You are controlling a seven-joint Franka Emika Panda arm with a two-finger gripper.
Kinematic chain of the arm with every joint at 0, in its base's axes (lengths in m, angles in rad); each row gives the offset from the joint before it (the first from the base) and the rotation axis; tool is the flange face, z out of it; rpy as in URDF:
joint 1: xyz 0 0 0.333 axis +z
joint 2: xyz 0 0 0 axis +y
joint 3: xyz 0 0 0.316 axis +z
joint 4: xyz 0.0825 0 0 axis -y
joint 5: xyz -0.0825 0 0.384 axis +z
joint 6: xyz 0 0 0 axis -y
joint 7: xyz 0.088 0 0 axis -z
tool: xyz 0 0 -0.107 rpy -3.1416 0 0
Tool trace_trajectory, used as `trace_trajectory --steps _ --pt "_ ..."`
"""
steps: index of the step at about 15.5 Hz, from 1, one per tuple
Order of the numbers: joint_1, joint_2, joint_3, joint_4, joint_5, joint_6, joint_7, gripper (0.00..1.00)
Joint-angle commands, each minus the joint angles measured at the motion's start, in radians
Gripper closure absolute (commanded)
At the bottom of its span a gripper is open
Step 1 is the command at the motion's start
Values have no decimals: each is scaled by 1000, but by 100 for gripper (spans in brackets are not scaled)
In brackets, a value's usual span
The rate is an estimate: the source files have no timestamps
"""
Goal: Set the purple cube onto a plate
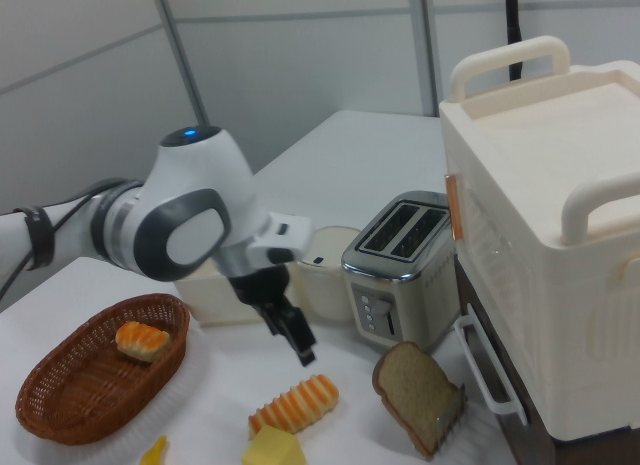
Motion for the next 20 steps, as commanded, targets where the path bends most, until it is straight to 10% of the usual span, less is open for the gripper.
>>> trace_trajectory --steps 1,12,20 --pt "-10 -10 85 -10 -32 -98 39 0" --pt "-21 -147 87 -268 -113 -25 -37 0" --pt "191 -200 -119 -425 -90 124 0 0"
